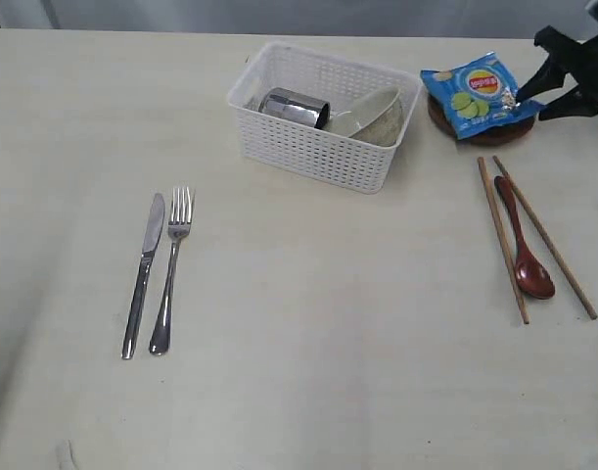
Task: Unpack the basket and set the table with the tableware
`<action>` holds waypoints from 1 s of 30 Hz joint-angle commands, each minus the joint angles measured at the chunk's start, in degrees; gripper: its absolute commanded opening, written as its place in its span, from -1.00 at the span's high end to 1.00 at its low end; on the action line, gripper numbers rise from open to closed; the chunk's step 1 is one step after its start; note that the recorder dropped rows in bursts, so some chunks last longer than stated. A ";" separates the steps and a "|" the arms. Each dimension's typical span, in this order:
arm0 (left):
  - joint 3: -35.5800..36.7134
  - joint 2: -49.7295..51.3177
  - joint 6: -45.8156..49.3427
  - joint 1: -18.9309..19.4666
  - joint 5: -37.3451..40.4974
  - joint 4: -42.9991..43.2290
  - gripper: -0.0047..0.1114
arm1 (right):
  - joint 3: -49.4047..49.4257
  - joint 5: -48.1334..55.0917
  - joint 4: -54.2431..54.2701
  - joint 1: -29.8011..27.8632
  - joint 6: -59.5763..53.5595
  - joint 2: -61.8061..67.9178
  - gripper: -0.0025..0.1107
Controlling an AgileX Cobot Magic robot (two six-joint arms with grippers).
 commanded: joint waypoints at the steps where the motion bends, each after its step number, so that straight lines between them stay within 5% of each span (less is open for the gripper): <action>1: 0.17 -0.21 0.06 -0.09 -0.47 -0.29 0.92 | -0.08 -0.23 6.27 -0.39 -2.84 -4.84 0.14; 7: 0.17 -0.21 0.06 -0.09 -0.47 -0.29 0.92 | -0.08 -1.58 5.69 0.29 1.82 -10.48 0.14; 14: 0.17 -0.21 0.06 -0.09 -0.47 0.03 0.92 | 0.03 -1.70 -12.77 0.29 10.78 -11.54 0.14; 22: 0.17 -0.21 0.06 -0.09 -0.47 0.15 0.92 | -0.08 -0.62 6.87 2.60 0.76 -12.81 0.14; 30: 0.17 -0.21 0.06 -0.09 -0.47 0.15 0.92 | -4.81 -0.39 7.23 17.30 0.33 -13.30 0.14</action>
